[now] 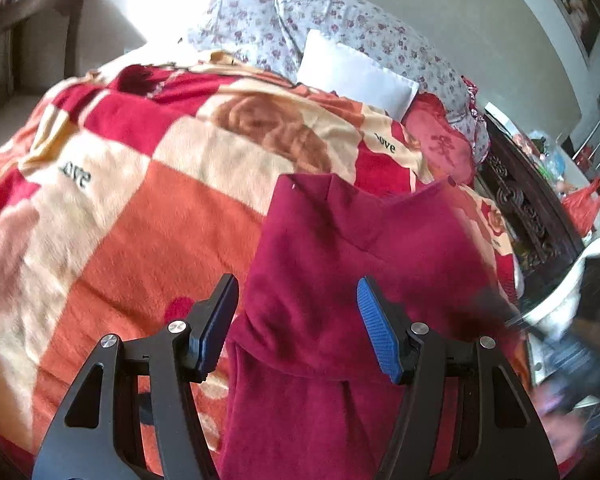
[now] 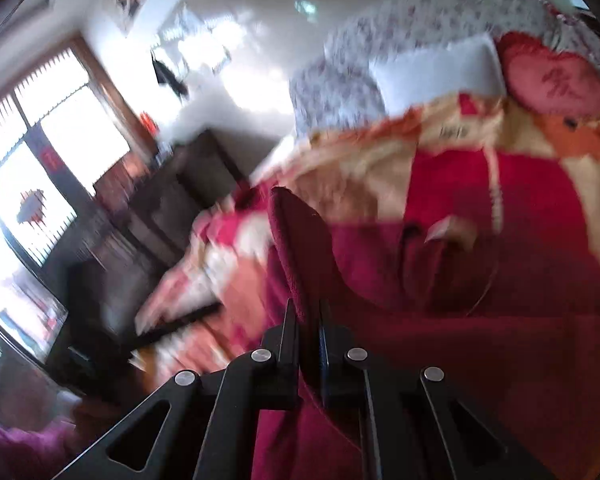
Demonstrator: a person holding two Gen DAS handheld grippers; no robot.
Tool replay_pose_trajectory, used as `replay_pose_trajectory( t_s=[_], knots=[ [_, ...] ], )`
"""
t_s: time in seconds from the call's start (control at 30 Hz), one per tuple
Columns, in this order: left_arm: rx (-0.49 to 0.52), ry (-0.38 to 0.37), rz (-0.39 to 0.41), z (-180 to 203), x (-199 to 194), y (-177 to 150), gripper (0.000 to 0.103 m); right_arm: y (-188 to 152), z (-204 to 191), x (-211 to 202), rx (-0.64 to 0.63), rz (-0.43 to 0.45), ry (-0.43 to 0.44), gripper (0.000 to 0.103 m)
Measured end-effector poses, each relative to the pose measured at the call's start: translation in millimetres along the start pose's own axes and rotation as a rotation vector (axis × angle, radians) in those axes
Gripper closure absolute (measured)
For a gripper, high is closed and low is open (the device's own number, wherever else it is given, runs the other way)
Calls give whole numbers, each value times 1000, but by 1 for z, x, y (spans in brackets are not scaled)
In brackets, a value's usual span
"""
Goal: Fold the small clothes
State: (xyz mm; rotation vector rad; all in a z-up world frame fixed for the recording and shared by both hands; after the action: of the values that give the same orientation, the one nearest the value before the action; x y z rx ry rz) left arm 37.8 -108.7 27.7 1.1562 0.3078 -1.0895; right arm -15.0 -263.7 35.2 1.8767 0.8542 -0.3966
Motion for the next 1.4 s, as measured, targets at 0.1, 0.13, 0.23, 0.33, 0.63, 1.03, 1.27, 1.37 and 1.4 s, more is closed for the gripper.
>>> replay_pose_trajectory(
  t_s=[0.1,0.13,0.23,0.33,0.63,1.03,1.27,1.37,1.4],
  knots=[
    [11,-1,-29,1,8,-8,41,-48,11,49,40,-188,-33,96],
    [20,-7,-33,4,10,-9,41,-56,13,54,38,-211,-43,95],
    [42,-18,-43,10,15,-14,41,-64,13,46,-7,-192,-64,91],
    [52,-20,-74,15,27,-21,41,-62,16,26,0,-153,-56,69],
    [85,-14,-125,31,52,-37,41,-50,42,-51,56,-2,-100,57],
    [142,-94,-15,63,26,2,91,-62,175,-148,350,132,-384,57],
    [174,-41,-12,41,13,-6,91,-36,205,-137,350,115,-427,57],
    [177,-26,-52,38,26,-24,91,-30,219,-121,377,73,-424,56],
    [188,-19,-49,39,28,-28,91,-27,221,-113,380,62,-407,56]
  ],
)
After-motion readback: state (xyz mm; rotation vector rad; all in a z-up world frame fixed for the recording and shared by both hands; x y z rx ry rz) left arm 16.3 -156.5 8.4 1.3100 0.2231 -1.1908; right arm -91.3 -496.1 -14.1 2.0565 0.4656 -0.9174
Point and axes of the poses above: each gripper's, at about its wrist camera, not at the fingertips, and x roughly the way its jaws point, z to its right, y to its top, the point moved 10 cm from there along x, roughly the way its jaws point, and after that the axes turned 1 degree about -y, right-handed, at the moved point
